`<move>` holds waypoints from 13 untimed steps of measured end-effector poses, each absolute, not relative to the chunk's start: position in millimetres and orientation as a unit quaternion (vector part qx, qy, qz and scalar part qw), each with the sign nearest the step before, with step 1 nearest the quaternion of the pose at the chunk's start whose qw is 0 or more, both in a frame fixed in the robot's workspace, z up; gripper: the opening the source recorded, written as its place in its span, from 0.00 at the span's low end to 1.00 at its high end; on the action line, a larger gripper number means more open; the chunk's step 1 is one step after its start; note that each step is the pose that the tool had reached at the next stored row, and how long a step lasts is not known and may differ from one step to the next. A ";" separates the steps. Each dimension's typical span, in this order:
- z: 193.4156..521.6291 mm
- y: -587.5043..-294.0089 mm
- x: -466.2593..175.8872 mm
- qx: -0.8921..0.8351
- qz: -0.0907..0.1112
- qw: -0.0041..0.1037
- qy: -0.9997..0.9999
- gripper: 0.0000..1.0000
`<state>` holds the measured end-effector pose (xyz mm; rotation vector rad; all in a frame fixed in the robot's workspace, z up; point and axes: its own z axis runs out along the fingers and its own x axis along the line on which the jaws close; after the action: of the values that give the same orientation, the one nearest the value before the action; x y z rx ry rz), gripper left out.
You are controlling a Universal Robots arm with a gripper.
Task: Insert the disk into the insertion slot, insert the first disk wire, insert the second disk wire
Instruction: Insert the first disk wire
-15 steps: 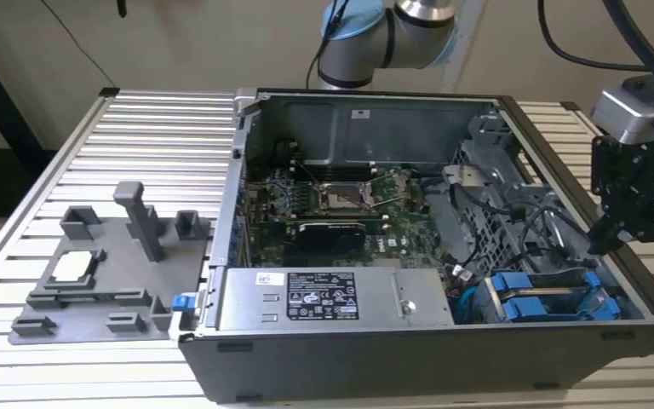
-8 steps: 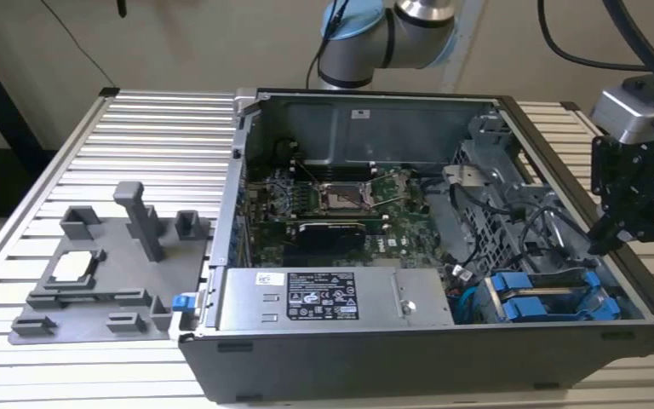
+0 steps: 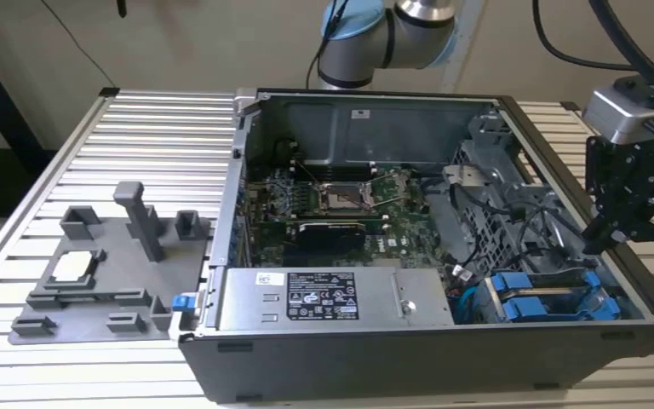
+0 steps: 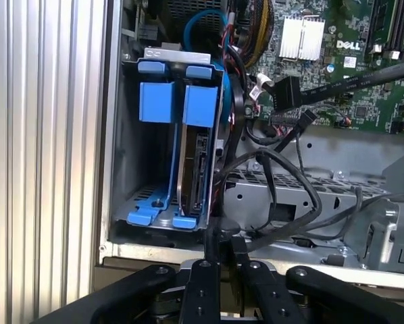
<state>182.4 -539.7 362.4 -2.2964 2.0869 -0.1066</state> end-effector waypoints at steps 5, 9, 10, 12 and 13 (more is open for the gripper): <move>362.5 -541.0 162.7 -0.739 -0.040 0.023 0.672 0.19; 362.5 -541.3 161.8 -0.740 -0.040 0.023 0.672 0.19; 362.5 -541.2 161.8 -0.739 -0.040 0.023 0.672 0.19; 362.5 -541.2 161.8 -0.740 -0.040 0.023 0.672 0.19; 362.5 -541.2 161.8 -0.740 -0.040 0.023 0.672 0.19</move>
<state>161.8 -541.2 362.5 -2.2893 2.0788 -0.1233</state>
